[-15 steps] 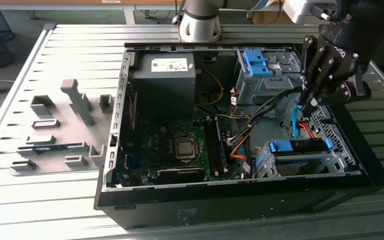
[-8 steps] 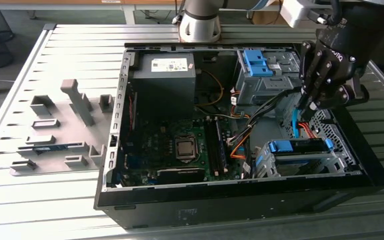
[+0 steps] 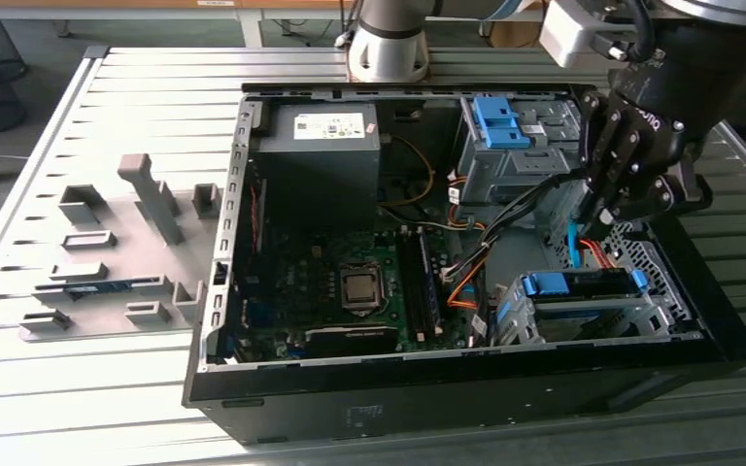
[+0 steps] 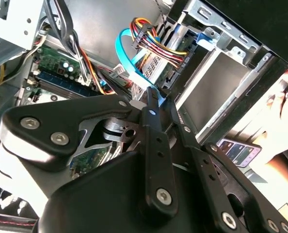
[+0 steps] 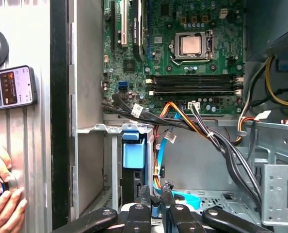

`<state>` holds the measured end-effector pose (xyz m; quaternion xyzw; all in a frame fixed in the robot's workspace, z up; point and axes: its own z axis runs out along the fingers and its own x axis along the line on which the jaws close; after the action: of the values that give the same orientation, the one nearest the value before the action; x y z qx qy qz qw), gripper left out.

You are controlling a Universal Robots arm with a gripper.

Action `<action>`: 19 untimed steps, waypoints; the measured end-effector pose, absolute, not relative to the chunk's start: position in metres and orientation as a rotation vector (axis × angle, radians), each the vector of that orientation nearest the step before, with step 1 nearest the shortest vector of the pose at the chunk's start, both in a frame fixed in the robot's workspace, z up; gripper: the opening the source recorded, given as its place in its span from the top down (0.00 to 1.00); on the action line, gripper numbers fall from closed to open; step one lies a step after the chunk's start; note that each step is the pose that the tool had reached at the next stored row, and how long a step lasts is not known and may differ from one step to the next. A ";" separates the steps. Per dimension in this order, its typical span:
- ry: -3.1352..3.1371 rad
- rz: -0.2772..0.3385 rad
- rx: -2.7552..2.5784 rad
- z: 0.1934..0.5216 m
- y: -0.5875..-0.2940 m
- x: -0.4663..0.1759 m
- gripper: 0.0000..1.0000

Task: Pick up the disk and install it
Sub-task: 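Insert the second disk wire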

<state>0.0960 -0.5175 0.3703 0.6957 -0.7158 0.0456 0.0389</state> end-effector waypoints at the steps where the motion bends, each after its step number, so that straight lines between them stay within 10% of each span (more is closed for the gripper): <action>1: -2.194 0.142 2.132 0.369 -0.518 0.096 0.76; 19: -2.240 0.047 2.176 0.357 -0.534 0.096 0.84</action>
<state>0.0962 -0.5344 0.3572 0.6967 -0.7171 0.0152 0.0090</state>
